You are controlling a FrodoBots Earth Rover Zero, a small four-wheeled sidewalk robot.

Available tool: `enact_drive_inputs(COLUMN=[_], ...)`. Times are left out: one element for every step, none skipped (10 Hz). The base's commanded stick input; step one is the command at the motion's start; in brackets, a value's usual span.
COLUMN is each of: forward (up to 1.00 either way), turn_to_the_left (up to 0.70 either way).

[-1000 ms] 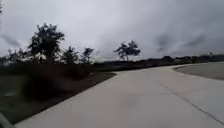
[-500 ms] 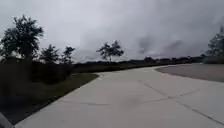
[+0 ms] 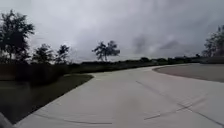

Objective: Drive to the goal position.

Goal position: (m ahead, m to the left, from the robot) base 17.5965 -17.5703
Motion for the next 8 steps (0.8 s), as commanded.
enact_drive_inputs(forward=[0.85,0.85,0.85,0.85,0.85,0.85,0.85,0.85], turn_to_the_left=[0.00,0.00,0.00,0.00,0.00,0.00,0.00,0.00])
